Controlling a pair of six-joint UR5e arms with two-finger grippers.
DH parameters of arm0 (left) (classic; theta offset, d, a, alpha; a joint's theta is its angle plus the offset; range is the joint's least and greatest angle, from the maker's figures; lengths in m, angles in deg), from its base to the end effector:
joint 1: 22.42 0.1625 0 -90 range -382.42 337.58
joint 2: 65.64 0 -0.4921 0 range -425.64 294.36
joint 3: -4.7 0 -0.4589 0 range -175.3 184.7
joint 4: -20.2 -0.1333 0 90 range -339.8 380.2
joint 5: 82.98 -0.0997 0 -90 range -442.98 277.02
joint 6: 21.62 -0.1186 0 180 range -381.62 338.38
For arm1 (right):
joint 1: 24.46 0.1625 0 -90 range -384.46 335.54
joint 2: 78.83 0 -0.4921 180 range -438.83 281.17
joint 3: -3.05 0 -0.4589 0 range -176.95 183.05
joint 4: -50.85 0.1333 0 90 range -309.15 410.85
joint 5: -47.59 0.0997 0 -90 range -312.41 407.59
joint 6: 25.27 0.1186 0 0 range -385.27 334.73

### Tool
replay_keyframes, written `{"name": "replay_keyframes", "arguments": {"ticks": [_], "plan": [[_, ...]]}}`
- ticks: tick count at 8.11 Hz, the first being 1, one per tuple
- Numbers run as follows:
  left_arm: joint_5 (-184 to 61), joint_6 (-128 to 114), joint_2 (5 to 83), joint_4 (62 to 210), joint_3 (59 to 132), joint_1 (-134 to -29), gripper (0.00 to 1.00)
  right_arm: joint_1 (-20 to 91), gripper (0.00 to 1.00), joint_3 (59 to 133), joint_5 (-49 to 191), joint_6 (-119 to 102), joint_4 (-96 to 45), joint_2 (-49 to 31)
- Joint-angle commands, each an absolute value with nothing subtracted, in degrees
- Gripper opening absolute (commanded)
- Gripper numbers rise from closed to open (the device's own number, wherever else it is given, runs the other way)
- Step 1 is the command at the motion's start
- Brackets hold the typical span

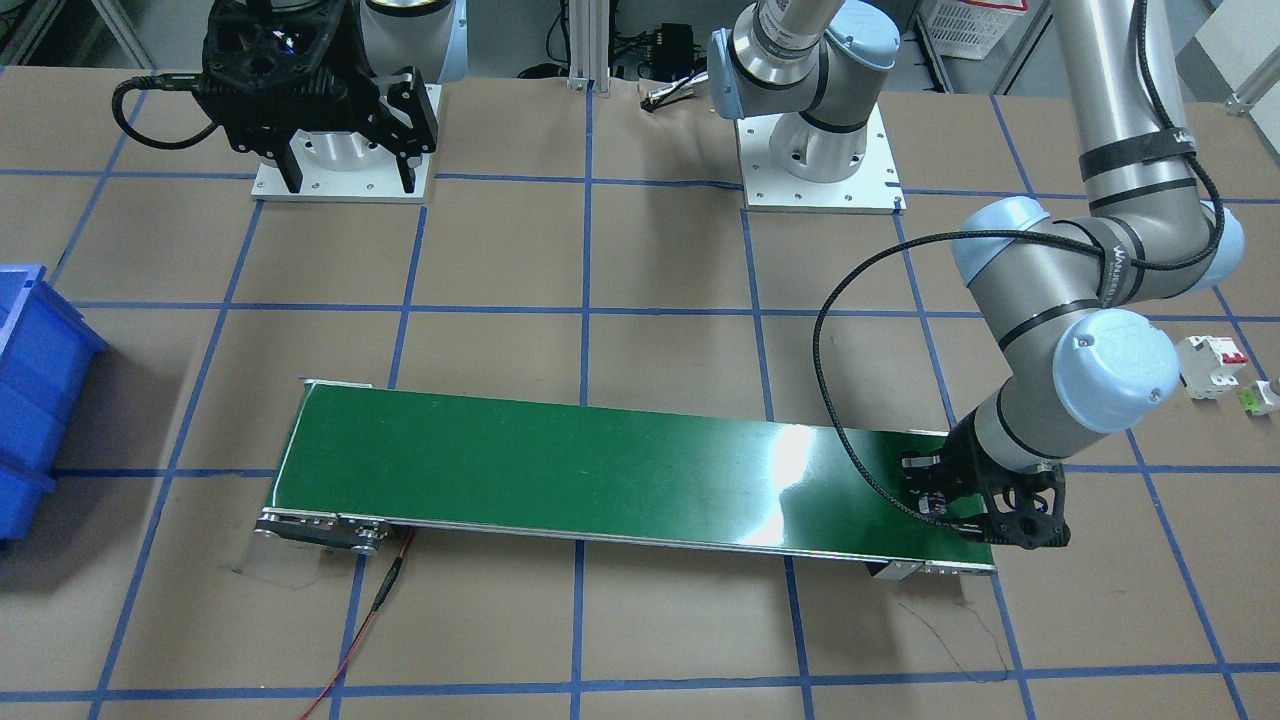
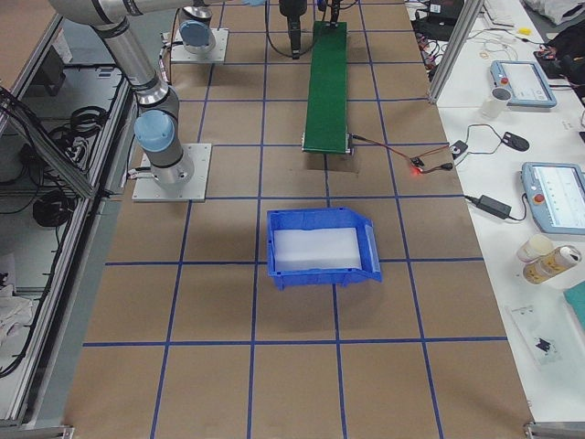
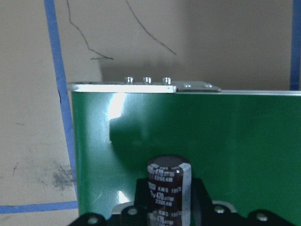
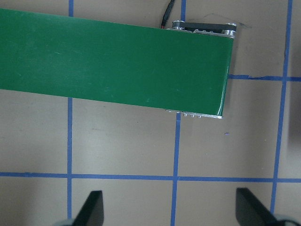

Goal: Move capacitor from left to right
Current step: 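Carry the capacitor with the left gripper over the belt's near end, then lower the capacitor onto the green belt and open the left gripper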

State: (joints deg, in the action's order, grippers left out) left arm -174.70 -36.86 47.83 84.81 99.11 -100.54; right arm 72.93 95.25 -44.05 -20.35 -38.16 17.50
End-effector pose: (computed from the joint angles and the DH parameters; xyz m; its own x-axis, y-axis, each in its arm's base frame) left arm 0.0163 -0.7079 0.2765 -0.9981 0.0597 -0.0175 0.0588 0.9970 0.0498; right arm 0.1944 -0.4886 0.5717 -0.9989 -0.0416 0.0238 -0.0429 0.9974 -0.0570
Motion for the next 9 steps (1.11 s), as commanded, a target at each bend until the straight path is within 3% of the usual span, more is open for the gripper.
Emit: {"name": "replay_keyframes", "arguments": {"ticks": [1, 4, 6, 9], "plan": [[-174.47, -36.38, 47.65, 84.89, 99.35, -100.81, 0.36, 72.93, 1.0, 95.25, -43.9, -20.44, -38.18, 17.5], [-174.3, -32.71, 47.39, 85.59, 99.27, -101.43, 0.65, 72.93, 1.0, 95.25, -43.64, -20.44, -38.09, 17.5], [-175.08, -32.43, 44.51, 85.85, 98.56, -103.87, 0.78, 72.84, 1.0, 95.25, -43.64, -21.4, -37.83, 17.5], [-174.65, -23.75, 36.96, 100.15, 96.99, -109.32, 1.0, 72.84, 1.0, 95.25, -43.38, -21.58, -37.83, 17.15]]}}
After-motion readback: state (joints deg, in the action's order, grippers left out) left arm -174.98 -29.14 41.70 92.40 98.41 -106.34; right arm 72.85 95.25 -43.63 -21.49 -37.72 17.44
